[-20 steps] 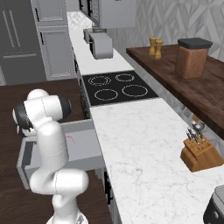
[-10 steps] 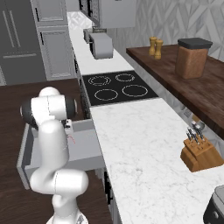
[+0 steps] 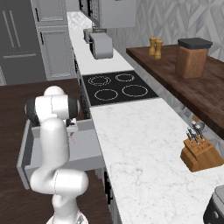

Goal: Take a straw from the drawer in front and place it inside the glass cup on the dining counter.

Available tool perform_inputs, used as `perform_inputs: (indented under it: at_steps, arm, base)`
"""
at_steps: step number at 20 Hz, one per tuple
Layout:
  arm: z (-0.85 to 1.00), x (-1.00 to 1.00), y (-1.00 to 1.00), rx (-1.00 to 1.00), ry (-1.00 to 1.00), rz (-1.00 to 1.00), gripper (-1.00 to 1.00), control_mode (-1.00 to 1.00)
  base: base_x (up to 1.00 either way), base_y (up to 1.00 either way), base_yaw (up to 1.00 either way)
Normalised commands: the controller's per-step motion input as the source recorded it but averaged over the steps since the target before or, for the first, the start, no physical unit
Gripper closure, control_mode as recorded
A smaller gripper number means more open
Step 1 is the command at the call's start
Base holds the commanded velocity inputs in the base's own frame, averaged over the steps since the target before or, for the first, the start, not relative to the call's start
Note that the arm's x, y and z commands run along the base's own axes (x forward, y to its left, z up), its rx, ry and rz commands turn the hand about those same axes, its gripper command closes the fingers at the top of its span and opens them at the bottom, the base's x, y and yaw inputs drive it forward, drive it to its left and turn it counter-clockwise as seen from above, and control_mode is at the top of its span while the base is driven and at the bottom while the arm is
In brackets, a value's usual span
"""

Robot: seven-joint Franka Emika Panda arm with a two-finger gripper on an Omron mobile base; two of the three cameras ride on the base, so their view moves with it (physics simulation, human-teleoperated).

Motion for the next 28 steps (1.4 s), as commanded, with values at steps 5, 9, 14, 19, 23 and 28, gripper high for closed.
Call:
perform_inputs:
  at_steps: [5,9,14,19,23,28]
  arm:
    - [-0.24,0.23,-0.14,-0.06,0.0,0.04,-1.0,-1.0]
    - [-0.29,0.29,-0.1,-0.01,0.0,0.08,-1.0,-1.0]
    - [-0.25,0.36,-0.06,0.0,0.0,0.08,-1.0,-1.0]
    - [-0.29,0.28,-0.02,0.0,0.0,0.06,-1.0,-1.0]
    - [-0.33,0.23,0.0,0.0,0.01,0.05,-1.0,-1.0]
    - [-0.29,0.22,0.0,0.0,0.01,0.05,-1.0,-1.0]
  base:
    - [0.0,0.0,0.0]
    - [0.0,0.0,0.0]
    - [0.0,0.0,0.0]
    - [0.0,0.0,0.0]
    - [0.0,0.0,0.0]
    - [0.0,0.0,0.0]
